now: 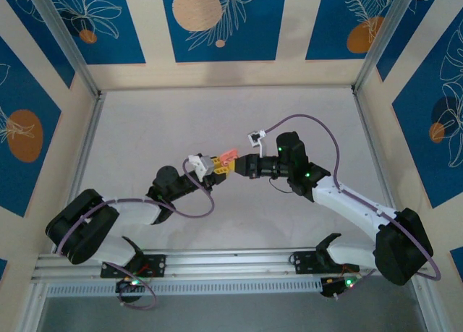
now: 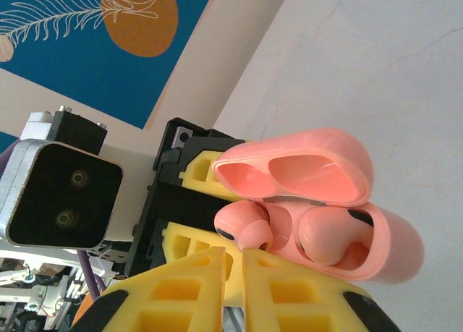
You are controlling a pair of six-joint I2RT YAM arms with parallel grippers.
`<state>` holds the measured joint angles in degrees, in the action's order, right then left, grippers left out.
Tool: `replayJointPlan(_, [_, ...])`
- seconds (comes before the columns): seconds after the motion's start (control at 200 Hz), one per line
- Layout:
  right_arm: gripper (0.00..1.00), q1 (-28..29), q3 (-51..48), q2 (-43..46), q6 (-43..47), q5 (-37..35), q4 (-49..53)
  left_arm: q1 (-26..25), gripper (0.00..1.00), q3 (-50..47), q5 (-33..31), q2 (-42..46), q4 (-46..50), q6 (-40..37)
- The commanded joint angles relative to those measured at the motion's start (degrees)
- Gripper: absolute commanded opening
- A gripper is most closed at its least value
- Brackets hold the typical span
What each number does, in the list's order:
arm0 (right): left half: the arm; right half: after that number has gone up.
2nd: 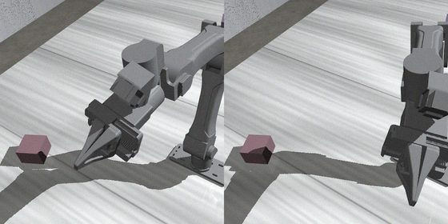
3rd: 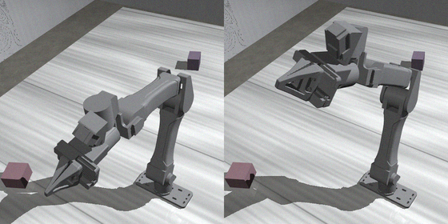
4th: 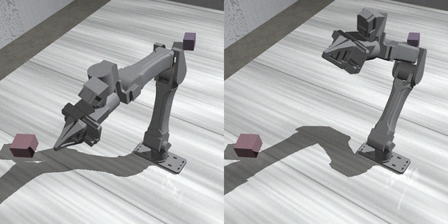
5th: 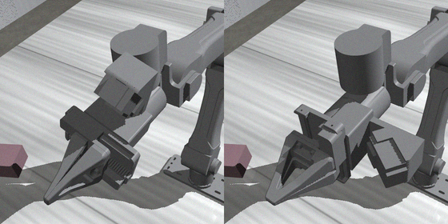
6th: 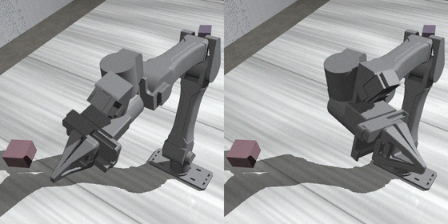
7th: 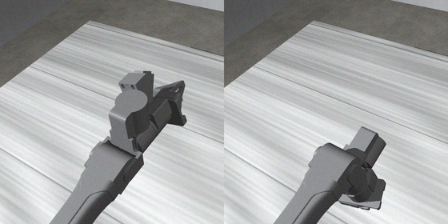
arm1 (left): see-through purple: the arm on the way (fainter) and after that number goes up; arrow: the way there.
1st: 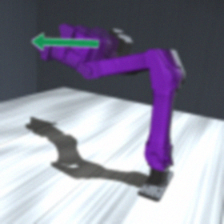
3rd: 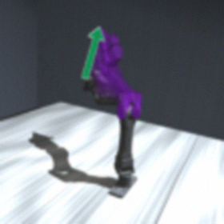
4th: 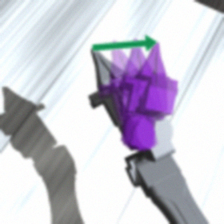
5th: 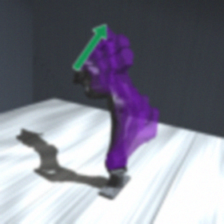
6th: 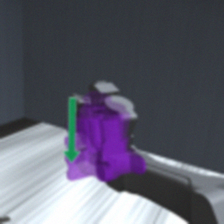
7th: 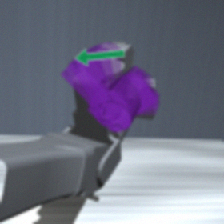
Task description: Insert the wireless bluetooth earbuds into the charging case
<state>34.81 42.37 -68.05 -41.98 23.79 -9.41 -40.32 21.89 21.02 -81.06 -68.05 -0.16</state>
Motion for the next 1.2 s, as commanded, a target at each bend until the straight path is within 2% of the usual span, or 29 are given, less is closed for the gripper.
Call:
replayJointPlan(0.0, [0.19, 0.3, 2.2, 1.8, 1.2, -0.3, 1.8, -0.6, 0.21, -0.4, 1.3, 1.6, -0.5, -1.1])
replayJointPlan(0.15, [0.23, 0.2, 2.6, 4.0, 2.3, -0.4, 3.6, -0.7, 0.21, -0.4, 1.3, 1.8, -0.3, -1.2])
replayJointPlan(0.3, [0.19, 0.4, 3.1, 4.9, 3.2, 1.4, 3.9, -0.6, 0.21, -0.5, 1.5, 2.1, 0.3, -1.6])
replayJointPlan(0.8, [0.13, 1.7, 7.4, -1.7, 4.3, 2.6, 5.1, -0.7, 0.21, -0.5, 1.5, 3.4, 2.2, -2.5])
replayJointPlan(1.195, [0.12, 1.9, 8.4, -3.6, 5.8, -1.2, 8.5, -0.7, 0.21, -0.4, 1.8, 4.1, 2.4, -2.4])
